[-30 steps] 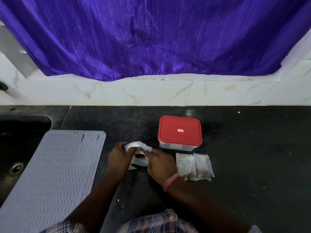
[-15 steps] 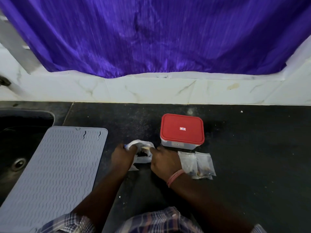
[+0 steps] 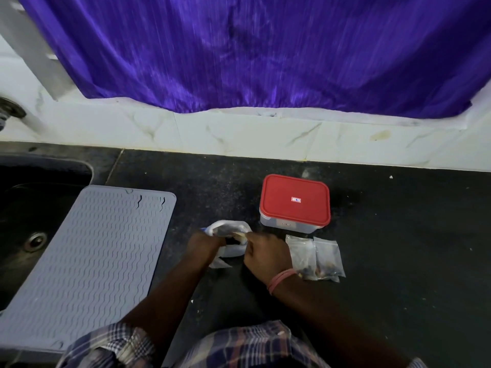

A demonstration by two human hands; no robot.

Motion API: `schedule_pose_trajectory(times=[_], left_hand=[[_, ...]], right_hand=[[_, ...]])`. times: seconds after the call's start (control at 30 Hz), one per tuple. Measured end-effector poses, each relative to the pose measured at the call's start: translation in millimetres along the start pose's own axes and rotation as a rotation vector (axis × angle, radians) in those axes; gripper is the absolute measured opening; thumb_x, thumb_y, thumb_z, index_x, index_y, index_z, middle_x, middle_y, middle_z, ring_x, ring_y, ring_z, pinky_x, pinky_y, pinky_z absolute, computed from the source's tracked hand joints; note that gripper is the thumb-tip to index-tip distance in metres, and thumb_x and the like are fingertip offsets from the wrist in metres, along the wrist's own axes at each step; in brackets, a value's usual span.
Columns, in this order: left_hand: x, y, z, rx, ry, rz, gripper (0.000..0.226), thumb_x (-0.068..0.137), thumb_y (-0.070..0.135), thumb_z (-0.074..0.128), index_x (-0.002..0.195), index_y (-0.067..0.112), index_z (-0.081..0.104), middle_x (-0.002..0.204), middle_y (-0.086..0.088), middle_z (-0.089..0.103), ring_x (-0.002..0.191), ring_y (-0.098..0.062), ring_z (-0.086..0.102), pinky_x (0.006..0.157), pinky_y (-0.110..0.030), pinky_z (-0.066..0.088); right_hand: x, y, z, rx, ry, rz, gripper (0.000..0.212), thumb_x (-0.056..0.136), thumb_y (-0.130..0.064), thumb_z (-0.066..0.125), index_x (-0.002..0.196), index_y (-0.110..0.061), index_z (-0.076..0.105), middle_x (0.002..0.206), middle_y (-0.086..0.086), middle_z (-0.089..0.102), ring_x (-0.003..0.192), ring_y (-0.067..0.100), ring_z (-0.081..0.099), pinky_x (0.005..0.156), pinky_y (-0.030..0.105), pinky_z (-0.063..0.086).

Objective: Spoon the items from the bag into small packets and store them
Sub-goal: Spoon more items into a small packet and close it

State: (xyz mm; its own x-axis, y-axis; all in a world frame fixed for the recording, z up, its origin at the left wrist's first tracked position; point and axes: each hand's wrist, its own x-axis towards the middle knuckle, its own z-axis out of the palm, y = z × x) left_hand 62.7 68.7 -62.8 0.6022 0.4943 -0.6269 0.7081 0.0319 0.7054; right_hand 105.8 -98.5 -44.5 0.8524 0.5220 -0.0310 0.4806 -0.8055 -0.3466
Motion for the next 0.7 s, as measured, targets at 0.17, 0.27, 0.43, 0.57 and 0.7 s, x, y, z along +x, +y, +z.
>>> schedule_pose_trajectory(times=[0.17,0.27,0.43,0.57,0.7], left_hand=[[1.5,-3.5,4.4,-0.067,0.023,0.020,0.054,0.064,0.017,0.074,0.117,0.011,0.065,0.103,-0.014,0.073,0.091,-0.026,0.072,0.072,-0.036,0.060],[5.0,-8.1,7.0,-0.082,0.047,0.013,0.054,0.065,0.014,0.076,0.118,0.010,0.066,0.102,-0.013,0.073,0.091,-0.026,0.072,0.077,-0.039,0.061],[6.6,-9.1,11.0,-0.100,0.050,0.028,0.051,0.064,0.016,0.075,0.113,0.008,0.069,0.100,-0.017,0.075,0.091,-0.030,0.073,0.077,-0.041,0.060],[0.8,-7.7,11.9,-0.089,0.050,0.036,0.043,0.069,0.012,0.076,0.111,0.006,0.071,0.097,-0.017,0.075,0.089,-0.029,0.073,0.072,-0.036,0.057],[-5.2,-1.6,13.5,-0.103,0.024,0.056,0.031,0.080,0.000,0.071,0.111,0.004,0.070,0.098,-0.017,0.074,0.091,-0.029,0.071,0.075,-0.035,0.057]], right_hand=[[-1.8,-4.4,-2.4,0.011,0.030,0.020,0.030,0.083,-0.034,0.039,0.094,-0.024,0.066,0.085,0.000,0.071,0.077,0.024,0.067,0.066,0.037,0.054],[-3.9,-6.6,-2.8,-0.010,0.000,0.031,0.029,0.082,-0.033,0.041,0.091,-0.022,0.065,0.084,0.001,0.070,0.077,0.026,0.068,0.068,0.038,0.055],[-8.2,-11.3,-5.7,-0.051,-0.066,0.001,0.023,0.084,-0.029,0.048,0.098,-0.020,0.064,0.093,0.005,0.070,0.083,0.030,0.069,0.069,0.036,0.053],[-9.8,-12.9,-8.9,-0.047,-0.092,0.045,0.021,0.084,-0.027,0.050,0.097,-0.018,0.065,0.096,0.005,0.071,0.086,0.030,0.069,0.072,0.036,0.052],[-9.2,-13.7,-4.1,0.082,-0.031,0.182,0.024,0.078,-0.030,0.045,0.083,-0.018,0.064,0.083,0.005,0.071,0.080,0.029,0.068,0.071,0.037,0.055]])
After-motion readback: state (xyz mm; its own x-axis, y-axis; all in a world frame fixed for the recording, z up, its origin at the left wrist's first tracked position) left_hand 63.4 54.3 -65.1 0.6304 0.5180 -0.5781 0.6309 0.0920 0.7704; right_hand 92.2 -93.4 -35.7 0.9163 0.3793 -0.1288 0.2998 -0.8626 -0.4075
